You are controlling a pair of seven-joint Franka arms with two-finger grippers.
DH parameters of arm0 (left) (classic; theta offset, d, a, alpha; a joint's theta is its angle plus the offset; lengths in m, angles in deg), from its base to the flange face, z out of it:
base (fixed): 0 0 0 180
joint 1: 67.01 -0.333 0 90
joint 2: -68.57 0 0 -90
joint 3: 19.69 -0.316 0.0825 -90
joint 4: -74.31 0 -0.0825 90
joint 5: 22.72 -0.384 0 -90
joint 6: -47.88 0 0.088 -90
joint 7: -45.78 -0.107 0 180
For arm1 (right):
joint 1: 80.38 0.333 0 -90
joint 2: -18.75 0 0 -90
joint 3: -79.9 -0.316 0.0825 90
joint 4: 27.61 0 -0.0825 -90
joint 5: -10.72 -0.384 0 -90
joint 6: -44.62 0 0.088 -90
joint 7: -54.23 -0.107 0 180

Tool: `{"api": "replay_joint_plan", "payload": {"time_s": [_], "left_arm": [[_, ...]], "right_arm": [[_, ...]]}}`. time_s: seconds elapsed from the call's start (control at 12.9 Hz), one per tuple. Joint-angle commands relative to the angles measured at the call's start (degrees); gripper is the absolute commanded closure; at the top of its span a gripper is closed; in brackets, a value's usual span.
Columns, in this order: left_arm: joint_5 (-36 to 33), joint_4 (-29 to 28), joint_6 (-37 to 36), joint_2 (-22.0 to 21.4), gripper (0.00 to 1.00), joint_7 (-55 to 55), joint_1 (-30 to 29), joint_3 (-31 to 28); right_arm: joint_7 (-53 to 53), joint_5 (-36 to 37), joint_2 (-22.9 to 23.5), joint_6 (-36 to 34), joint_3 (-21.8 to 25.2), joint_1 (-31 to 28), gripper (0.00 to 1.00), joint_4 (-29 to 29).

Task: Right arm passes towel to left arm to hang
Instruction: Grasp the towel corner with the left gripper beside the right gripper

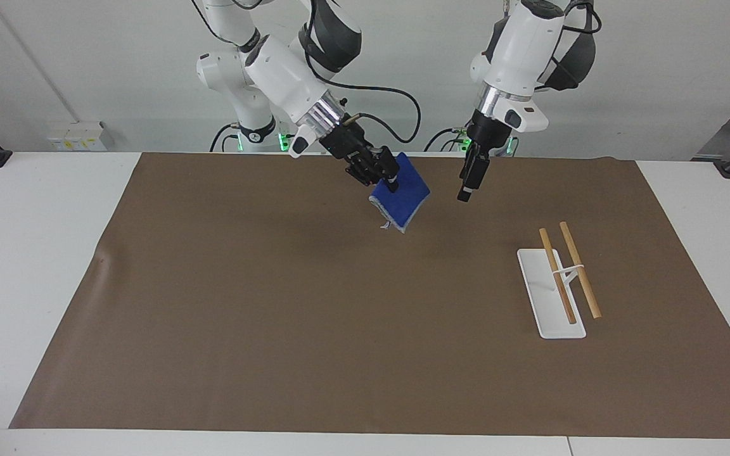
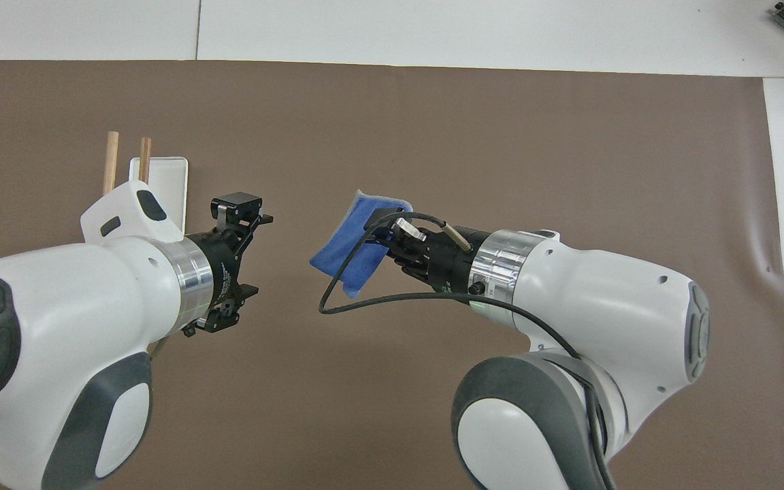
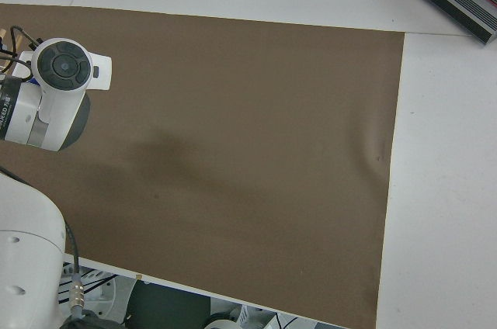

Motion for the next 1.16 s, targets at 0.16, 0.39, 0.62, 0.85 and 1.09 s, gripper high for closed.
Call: {"api": "replay_joint_plan", "payload": {"time_s": [0.16,0.39,0.62,0.85,1.09], "left_arm": [[5.33,-1.42,3.78,-0.98,0.0,4.86,2.15,-0.61],[7.09,-3.26,8.62,-0.89,0.0,7.41,3.2,-0.69],[7.19,-6.07,14.15,-0.45,0.0,7.68,4.35,-0.69],[9.02,-6.52,18.9,1.48,0.0,7.77,4.43,-0.69],[11.39,-6.08,24.0,3.24,0.0,7.77,4.96,-0.69]], "right_arm": [[-0.54,-1.35,0.22,-1.67,-0.09,-0.62,1.0,-1.03],[-0.45,-1.35,0.22,-1.85,-0.09,-0.71,1.0,-1.03],[-0.45,-1.26,-0.04,-1.93,0.0,-0.79,1.0,-0.94],[-0.45,-1.26,-0.04,-1.94,0.0,-0.79,1.0,-0.94],[-0.45,-1.26,-0.04,-1.94,0.0,-0.79,1.0,-0.94]]}}
